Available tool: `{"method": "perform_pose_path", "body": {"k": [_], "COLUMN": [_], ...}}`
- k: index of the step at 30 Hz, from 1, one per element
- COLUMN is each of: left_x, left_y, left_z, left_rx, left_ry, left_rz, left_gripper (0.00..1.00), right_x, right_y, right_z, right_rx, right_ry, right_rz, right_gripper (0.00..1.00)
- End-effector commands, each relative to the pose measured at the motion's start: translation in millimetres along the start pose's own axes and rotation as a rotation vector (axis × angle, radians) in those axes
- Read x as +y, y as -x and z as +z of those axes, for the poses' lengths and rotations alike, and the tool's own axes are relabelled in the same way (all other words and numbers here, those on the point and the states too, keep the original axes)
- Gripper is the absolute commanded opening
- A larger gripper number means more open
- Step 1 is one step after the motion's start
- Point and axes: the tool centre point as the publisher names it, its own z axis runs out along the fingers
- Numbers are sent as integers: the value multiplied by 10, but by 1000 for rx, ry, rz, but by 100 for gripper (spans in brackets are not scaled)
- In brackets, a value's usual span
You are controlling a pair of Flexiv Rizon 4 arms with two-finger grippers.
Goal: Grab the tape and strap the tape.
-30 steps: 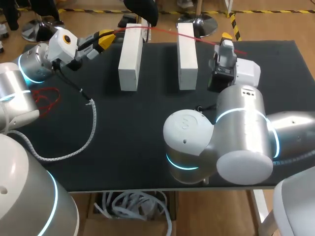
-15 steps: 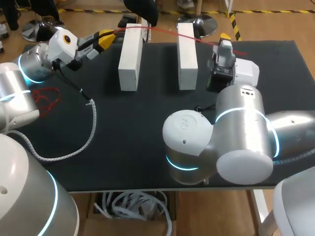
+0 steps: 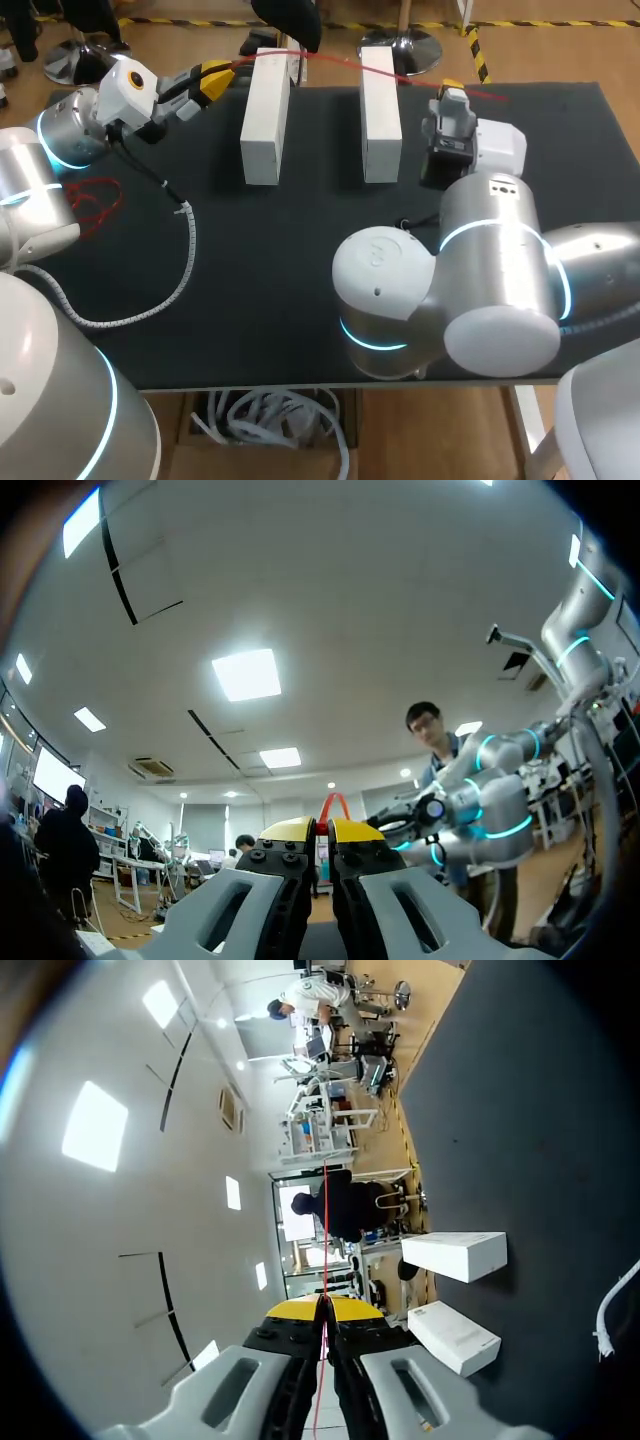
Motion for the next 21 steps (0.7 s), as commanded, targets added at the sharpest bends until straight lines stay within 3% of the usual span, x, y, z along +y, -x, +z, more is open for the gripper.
{"method": "perform_pose_path", "body": {"k": [1, 6, 9, 10, 14, 21], "left_x": [9, 9, 13, 25, 58, 100], "left_y": [-3, -3, 22, 28, 27, -19], "left_z": [-6, -6, 6, 5, -1, 71], "left_rx": [1, 1, 68, 102, 172, 259], "left_ry": [-3, -3, 197, 310, 606, 1015], "left_rz": [1, 1, -22, -38, -96, -117], "left_gripper": [0, 0, 0, 0, 0, 0], "right_x": [19, 19, 19, 19, 19, 19], "right_y": [-39, -39, -39, -39, -39, -39], "right_z": [10, 10, 10, 10, 10, 10], "right_rx": [-7, -7, -7, -7, -7, -7], "right_ry": [-3, -3, -3, -3, -3, -3], "right_rz": [-3, -3, -3, -3, -3, -3], "right_gripper": [0, 0, 0, 0, 0, 0]}}
